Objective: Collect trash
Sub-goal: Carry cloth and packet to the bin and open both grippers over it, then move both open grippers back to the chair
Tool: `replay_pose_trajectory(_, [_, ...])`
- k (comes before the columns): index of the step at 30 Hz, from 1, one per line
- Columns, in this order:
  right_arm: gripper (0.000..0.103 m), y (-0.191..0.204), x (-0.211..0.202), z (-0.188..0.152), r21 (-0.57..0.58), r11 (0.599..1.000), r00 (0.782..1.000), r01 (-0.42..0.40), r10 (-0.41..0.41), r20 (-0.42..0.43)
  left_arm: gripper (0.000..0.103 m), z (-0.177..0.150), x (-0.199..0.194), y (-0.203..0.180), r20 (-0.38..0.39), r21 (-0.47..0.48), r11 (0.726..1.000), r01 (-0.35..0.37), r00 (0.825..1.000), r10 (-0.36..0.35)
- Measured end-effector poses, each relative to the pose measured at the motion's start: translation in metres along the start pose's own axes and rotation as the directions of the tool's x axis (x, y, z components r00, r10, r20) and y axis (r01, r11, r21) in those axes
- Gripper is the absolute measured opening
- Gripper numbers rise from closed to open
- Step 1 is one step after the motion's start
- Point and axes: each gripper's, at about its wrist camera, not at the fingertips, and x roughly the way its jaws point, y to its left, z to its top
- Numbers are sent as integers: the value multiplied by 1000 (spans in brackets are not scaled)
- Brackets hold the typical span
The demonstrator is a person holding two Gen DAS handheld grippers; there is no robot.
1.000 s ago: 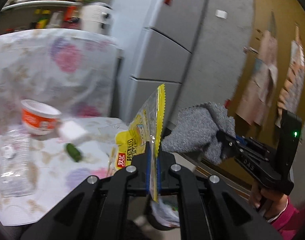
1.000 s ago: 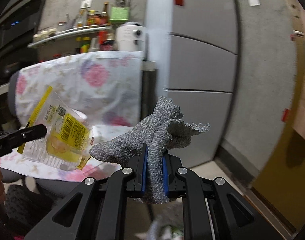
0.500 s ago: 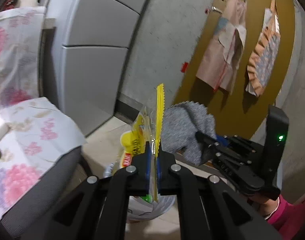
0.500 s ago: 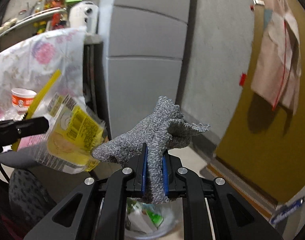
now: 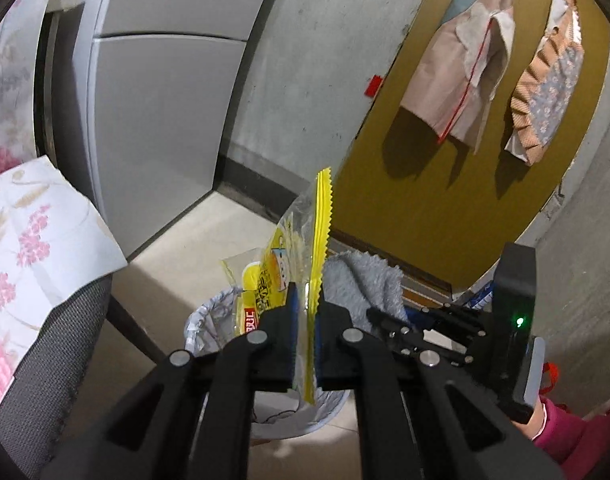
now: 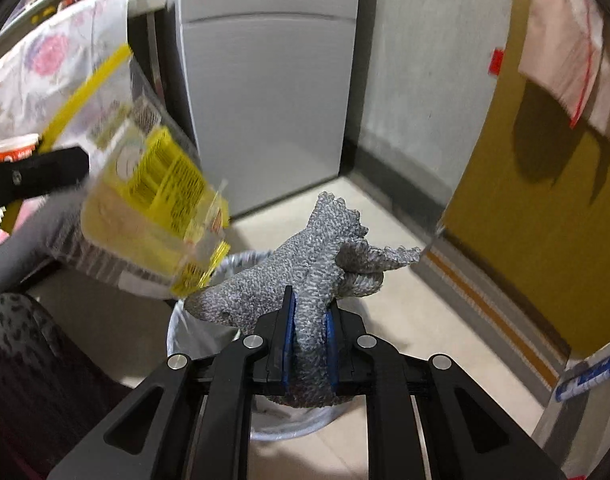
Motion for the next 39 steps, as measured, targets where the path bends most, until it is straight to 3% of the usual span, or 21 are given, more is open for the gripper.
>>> replay_pose_trajectory(3, [23, 2, 10, -3, 7, 1000, 1000, -11, 12, -22, 19, -1, 5, 4, -14, -1, 1000, -7, 1000, 7])
replay_pose_trajectory(5, [36, 0, 16, -2, 22, 999, 999, -24, 25, -35, 40, 0, 7, 7, -22, -10, 1000, -2, 1000, 1])
replay_pose_trajectory(7, [42, 0, 19, -1, 32, 999, 998, -30, 32, -45, 42, -1, 9, 10, -25, -24, 1000, -7, 1000, 6])
replay_pose_trajectory(10, [42, -1, 12, 2, 54, 998, 999, -40, 42, -24, 42, -1, 1, 13, -17, -20, 999, -33, 999, 33])
replay_pose_trajectory(14, [42, -10, -11, 19, 85, 995, 997, -46, 40, 66, 42, 2, -23, 17, 23, -11, 994, -113, 993, 113])
replay_pose_trajectory(18, [42, -5, -54, 40, 104, 992, 979, -73, 51, 199, 42, 1, -61, 24, 75, -12, 979, -205, 976, 205])
replay_pose_trajectory(23, [44, 31, -85, 63, 17, 988, 952, -152, 142, 272, 43, -12, -115, 43, 114, -73, 947, -314, 940, 320])
replay_pose_trajectory(27, [45, 89, -92, 73, -112, 965, 932, -235, 257, 257, 47, -29, -155, 67, 117, -149, 908, -393, 904, 411])
replay_pose_trajectory(31, [45, 141, -91, 80, -198, 931, 913, -308, 347, 214, 48, -48, -194, 95, 105, -217, 848, -483, 852, 512])
replay_pose_trajectory(33, [46, 169, -92, 81, -243, 910, 903, -336, 385, 191, 48, -57, -209, 109, 98, -255, 829, -498, 840, 534])
replay_pose_trajectory(35, [52, 197, -95, 85, -296, 886, 891, -357, 418, 177, 48, -67, -227, 126, 91, -302, 798, -521, 818, 568])
replay_pose_trajectory(39, [53, 238, -90, 96, -361, 852, 877, -381, 456, 152, 48, -80, -258, 159, 69, -380, 732, -566, 772, 632])
